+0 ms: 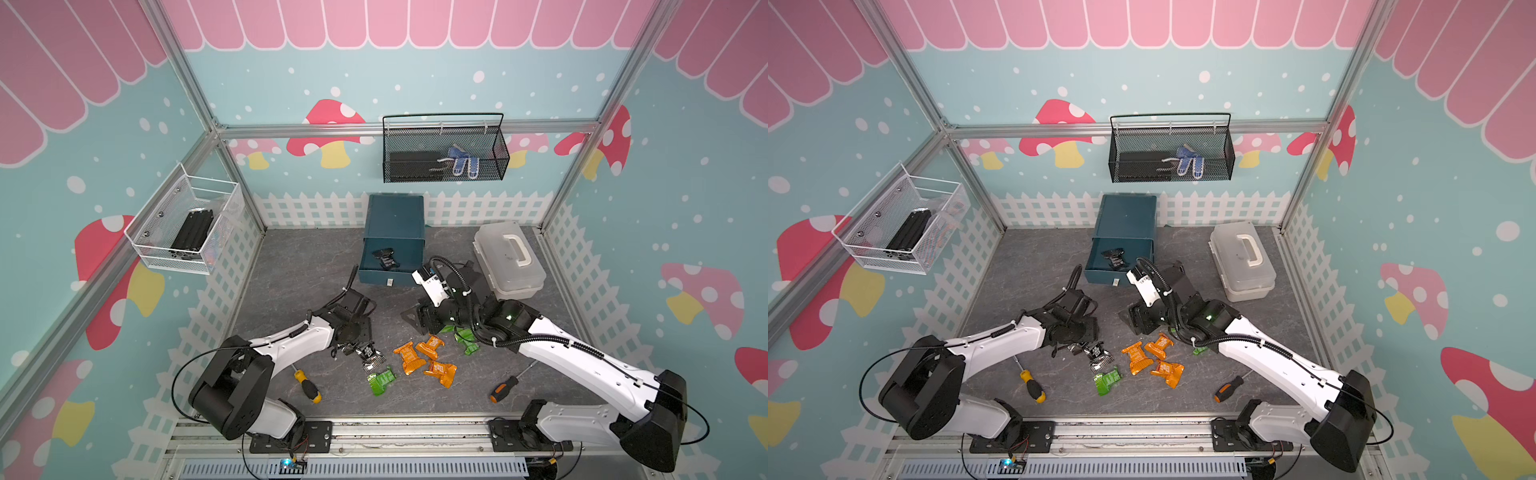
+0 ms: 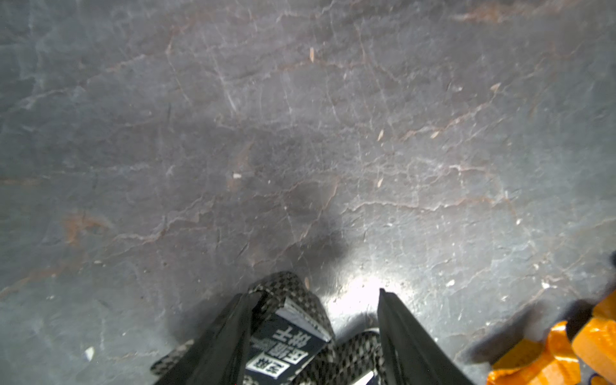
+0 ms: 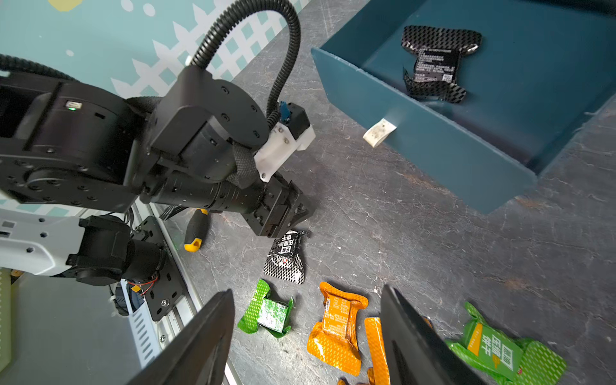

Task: Place the cookies into the drawer by color
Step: Pick up the cookie at the center of the board.

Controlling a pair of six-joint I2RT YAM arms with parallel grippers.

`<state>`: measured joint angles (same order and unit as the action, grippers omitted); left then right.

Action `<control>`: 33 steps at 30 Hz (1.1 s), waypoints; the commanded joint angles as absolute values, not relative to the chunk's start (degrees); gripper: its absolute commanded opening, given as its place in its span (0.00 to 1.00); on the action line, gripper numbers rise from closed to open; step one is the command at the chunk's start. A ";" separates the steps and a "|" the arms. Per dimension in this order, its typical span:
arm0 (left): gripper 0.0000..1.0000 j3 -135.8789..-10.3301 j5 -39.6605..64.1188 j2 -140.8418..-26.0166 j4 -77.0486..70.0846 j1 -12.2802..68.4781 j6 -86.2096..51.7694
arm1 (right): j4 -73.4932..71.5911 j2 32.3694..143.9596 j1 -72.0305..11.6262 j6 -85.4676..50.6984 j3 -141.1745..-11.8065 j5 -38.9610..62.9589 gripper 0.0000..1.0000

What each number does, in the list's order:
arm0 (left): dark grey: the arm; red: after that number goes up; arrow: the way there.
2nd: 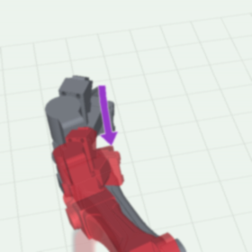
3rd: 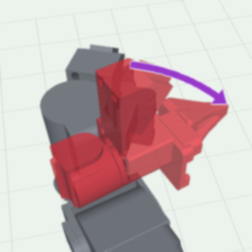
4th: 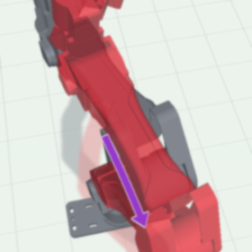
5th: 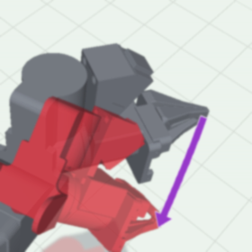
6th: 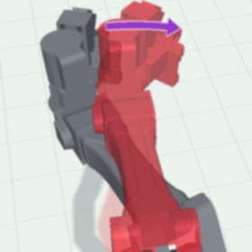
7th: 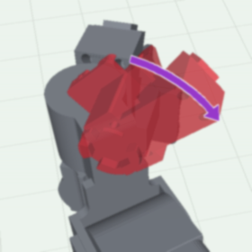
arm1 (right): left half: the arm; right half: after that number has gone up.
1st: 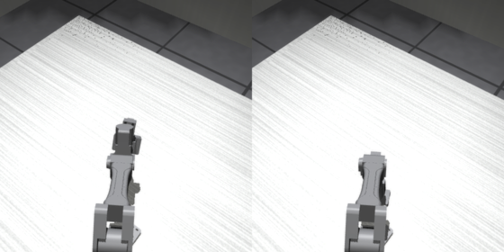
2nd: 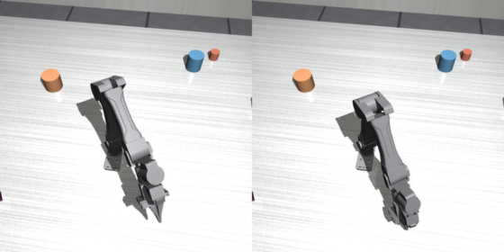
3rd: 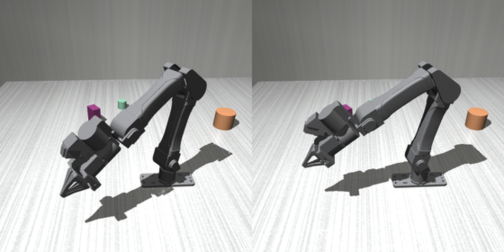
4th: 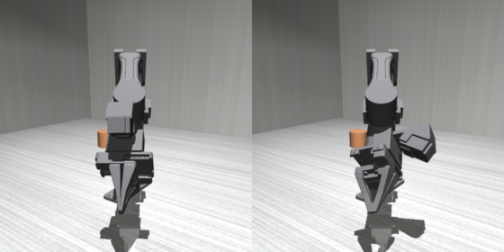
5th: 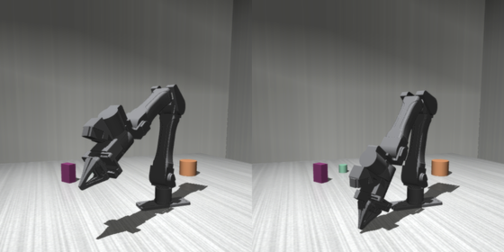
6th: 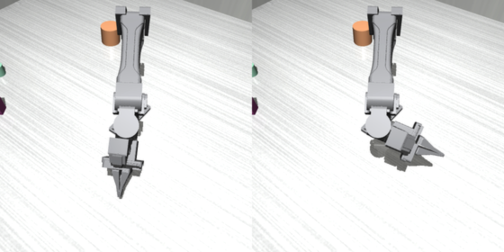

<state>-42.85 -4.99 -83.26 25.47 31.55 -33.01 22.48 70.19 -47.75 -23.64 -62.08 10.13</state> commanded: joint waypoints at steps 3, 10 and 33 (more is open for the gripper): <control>0.63 -42.05 -8.88 -79.85 31.19 32.18 -34.28 | 21.71 69.72 -48.09 -24.05 -61.13 9.59 0.72; 0.63 -41.48 -9.56 -78.69 33.24 33.45 -34.23 | 21.56 68.28 -48.07 -24.19 -60.40 9.05 0.72; 0.32 -44.03 -8.44 -87.80 30.50 34.47 -32.00 | 21.36 67.63 -48.16 -23.91 -59.96 8.61 0.71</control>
